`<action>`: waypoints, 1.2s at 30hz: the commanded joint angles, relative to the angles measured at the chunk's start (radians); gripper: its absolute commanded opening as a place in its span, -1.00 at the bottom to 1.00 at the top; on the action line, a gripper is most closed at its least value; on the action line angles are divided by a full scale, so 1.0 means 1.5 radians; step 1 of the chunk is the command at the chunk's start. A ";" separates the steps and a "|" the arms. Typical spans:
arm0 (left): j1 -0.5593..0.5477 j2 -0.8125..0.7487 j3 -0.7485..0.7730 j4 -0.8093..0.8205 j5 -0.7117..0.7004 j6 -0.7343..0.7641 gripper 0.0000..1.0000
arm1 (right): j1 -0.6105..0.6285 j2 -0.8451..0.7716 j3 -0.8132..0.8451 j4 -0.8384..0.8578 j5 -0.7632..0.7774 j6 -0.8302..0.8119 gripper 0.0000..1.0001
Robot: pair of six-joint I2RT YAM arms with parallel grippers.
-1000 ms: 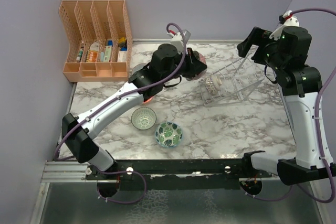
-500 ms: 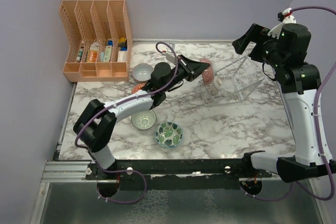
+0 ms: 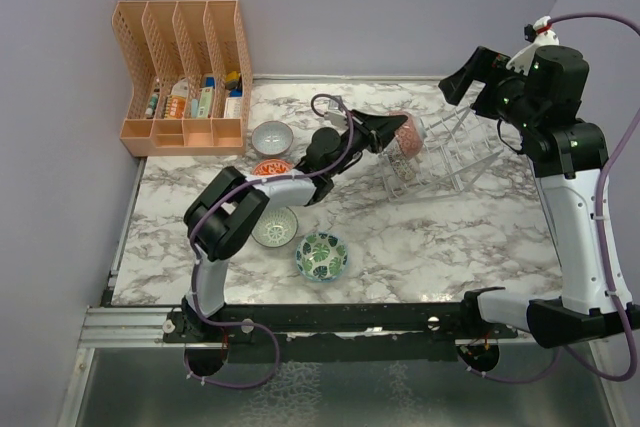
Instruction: Load the bowls into the dish rack
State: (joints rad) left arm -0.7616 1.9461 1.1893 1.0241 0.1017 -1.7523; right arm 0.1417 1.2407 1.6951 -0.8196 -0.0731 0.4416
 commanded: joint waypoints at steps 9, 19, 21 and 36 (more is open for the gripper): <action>-0.007 0.086 0.081 0.121 -0.037 -0.094 -1.00 | -0.004 0.003 0.006 0.017 0.004 -0.028 0.99; -0.011 0.149 0.101 0.173 -0.047 -0.121 -1.00 | -0.005 0.009 0.013 0.011 0.010 -0.039 0.99; -0.012 0.154 0.099 0.172 -0.047 -0.122 -1.00 | -0.005 0.009 0.013 0.011 0.009 -0.040 0.99; -0.013 0.231 0.141 0.233 -0.049 -0.146 -1.00 | -0.005 0.011 -0.001 0.012 0.012 -0.048 0.99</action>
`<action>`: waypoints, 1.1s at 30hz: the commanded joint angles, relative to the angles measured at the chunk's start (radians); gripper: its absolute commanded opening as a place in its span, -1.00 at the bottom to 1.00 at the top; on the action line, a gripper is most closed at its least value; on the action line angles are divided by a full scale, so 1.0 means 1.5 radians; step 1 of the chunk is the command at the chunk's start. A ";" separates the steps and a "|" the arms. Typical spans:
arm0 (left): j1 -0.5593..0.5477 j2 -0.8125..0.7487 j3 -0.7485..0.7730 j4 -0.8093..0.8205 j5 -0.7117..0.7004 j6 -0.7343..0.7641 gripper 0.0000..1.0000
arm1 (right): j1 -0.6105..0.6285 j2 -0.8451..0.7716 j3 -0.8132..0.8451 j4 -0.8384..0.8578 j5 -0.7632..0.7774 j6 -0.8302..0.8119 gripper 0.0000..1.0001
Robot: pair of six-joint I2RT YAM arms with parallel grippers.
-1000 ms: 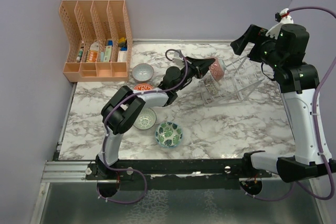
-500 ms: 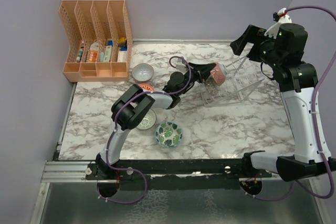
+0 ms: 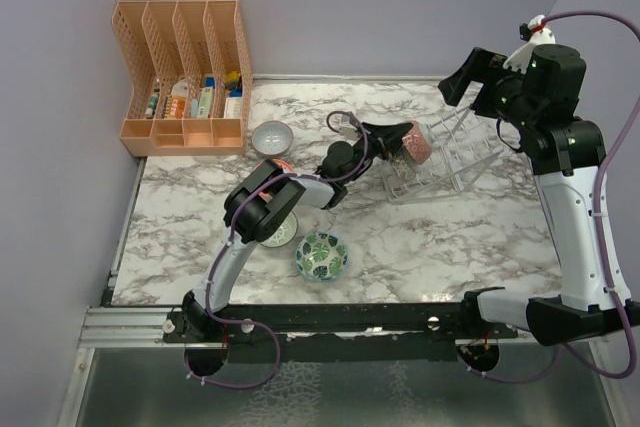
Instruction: Load the bowls into the dish rack
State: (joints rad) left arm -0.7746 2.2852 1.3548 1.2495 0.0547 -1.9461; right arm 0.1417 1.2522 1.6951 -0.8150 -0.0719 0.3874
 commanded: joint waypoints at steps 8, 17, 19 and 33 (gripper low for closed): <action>-0.005 0.028 0.040 0.090 -0.020 -0.024 -1.00 | -0.005 0.003 -0.010 0.010 0.012 -0.014 0.99; -0.005 0.054 0.067 0.091 -0.021 -0.023 -1.00 | -0.004 0.007 -0.017 0.013 0.008 -0.017 0.99; -0.004 0.057 0.068 0.084 -0.022 -0.023 -1.00 | -0.005 0.007 -0.019 0.013 0.008 -0.017 0.99; -0.001 0.042 0.064 -0.020 0.020 0.003 -1.00 | -0.005 0.006 -0.028 0.012 0.008 -0.021 0.99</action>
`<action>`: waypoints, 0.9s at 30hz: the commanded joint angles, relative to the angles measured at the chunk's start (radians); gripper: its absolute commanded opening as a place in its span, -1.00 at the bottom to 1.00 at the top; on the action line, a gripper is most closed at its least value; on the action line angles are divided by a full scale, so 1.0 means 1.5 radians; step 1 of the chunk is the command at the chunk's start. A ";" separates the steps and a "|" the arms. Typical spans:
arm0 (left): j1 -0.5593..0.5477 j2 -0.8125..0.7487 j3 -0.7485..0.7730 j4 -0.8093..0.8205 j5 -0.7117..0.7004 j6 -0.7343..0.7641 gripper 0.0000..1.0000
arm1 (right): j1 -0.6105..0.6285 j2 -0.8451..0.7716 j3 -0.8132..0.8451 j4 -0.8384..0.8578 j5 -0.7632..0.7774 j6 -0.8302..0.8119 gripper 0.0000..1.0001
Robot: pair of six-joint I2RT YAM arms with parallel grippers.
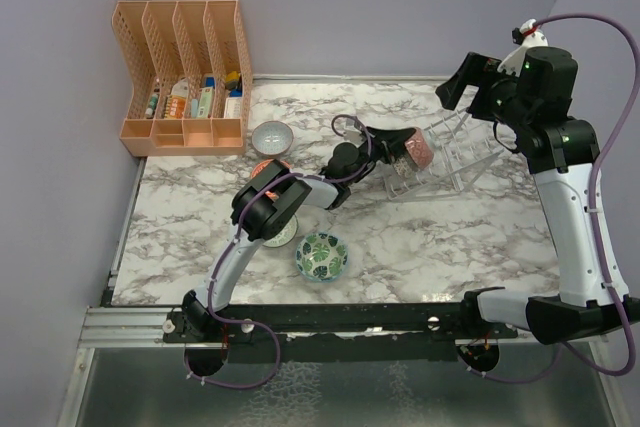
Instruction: Load the bowls into the dish rack
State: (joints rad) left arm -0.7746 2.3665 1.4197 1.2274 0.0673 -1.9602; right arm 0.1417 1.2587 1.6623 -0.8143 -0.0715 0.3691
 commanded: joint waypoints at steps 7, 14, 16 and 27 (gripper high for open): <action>0.004 -0.015 0.030 -0.037 0.024 0.022 -0.98 | -0.005 0.004 -0.010 0.013 0.003 -0.009 0.99; 0.011 -0.028 0.040 -0.081 0.049 0.044 -0.81 | -0.004 0.005 -0.010 0.013 0.002 -0.009 0.99; 0.013 -0.031 0.040 -0.092 0.058 0.044 -0.76 | -0.004 0.004 -0.014 0.015 0.003 -0.009 0.99; 0.019 -0.053 0.019 -0.134 0.081 0.060 -0.52 | -0.004 -0.002 -0.028 0.020 0.002 -0.010 0.99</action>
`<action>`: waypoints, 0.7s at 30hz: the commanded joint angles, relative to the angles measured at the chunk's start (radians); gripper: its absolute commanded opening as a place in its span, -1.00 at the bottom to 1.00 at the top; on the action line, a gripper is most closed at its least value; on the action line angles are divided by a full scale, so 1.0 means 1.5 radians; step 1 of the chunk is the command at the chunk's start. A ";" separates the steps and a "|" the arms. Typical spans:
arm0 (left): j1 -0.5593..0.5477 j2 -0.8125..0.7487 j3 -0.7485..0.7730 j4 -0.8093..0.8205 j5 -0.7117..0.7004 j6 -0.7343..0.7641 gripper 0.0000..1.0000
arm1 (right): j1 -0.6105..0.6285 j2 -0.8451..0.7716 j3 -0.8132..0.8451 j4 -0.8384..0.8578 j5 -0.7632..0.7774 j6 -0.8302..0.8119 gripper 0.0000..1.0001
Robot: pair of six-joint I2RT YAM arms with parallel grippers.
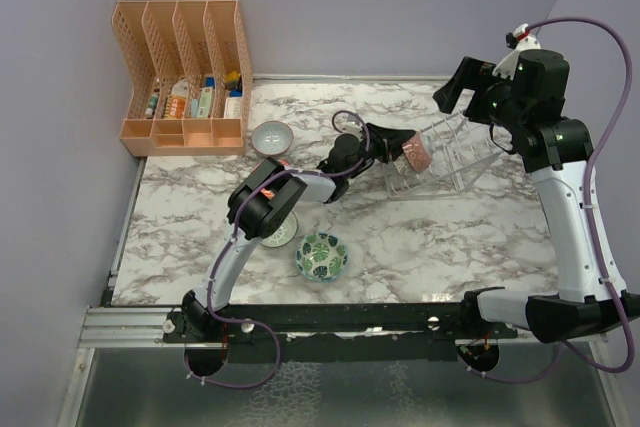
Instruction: Load the bowls into the dish rack
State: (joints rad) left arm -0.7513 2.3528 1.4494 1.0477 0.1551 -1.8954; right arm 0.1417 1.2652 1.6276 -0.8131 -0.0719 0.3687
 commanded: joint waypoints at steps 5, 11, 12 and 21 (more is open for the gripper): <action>0.012 -0.059 -0.010 -0.036 0.033 0.031 -0.44 | -0.004 -0.007 -0.009 0.020 0.000 -0.009 0.99; 0.022 -0.076 -0.031 -0.069 0.059 0.038 -0.40 | -0.004 -0.009 -0.009 0.023 -0.004 -0.006 0.99; 0.023 -0.078 -0.033 -0.071 0.064 0.038 -0.40 | -0.004 -0.011 -0.010 0.024 -0.004 -0.006 0.99; 0.032 -0.109 -0.048 -0.122 0.095 0.071 -0.30 | -0.005 -0.015 -0.013 0.027 -0.006 -0.005 0.99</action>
State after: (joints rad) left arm -0.7113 2.2646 1.3964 0.9047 0.2474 -1.8351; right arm 0.1417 1.2644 1.6180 -0.8070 -0.0727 0.3691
